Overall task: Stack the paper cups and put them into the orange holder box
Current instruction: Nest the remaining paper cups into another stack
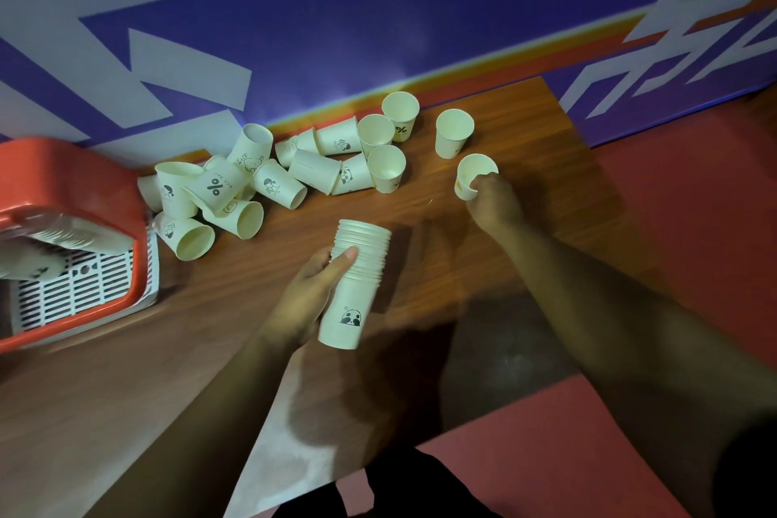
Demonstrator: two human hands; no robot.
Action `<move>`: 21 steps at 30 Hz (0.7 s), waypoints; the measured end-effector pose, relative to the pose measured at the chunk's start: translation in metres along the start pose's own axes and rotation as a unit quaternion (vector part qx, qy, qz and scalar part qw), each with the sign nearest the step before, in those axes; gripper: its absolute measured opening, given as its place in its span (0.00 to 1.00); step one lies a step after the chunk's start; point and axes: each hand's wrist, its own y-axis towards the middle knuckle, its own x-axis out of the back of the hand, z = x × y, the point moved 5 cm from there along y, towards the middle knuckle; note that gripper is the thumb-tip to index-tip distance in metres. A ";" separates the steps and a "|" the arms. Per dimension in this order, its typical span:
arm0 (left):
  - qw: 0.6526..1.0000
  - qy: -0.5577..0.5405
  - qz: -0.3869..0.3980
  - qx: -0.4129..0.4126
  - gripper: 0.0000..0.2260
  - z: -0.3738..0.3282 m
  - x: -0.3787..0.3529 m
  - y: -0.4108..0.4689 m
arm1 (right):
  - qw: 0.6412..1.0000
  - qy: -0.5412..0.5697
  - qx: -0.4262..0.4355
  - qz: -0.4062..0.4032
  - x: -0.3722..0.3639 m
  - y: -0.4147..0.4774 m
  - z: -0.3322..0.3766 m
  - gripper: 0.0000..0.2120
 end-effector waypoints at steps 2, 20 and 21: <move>1.000 0.008 -0.008 0.003 0.26 0.000 0.004 0.002 | 1.000 -0.021 0.009 -0.005 -0.003 0.003 -0.005 0.13; 0.996 0.079 0.023 -0.027 0.28 -0.014 0.023 0.003 | 0.886 0.392 0.091 0.231 0.025 -0.086 0.120 0.03; 0.996 0.080 0.026 -0.028 0.28 -0.013 0.025 0.004 | 0.884 0.381 0.112 0.248 0.021 -0.091 0.128 0.03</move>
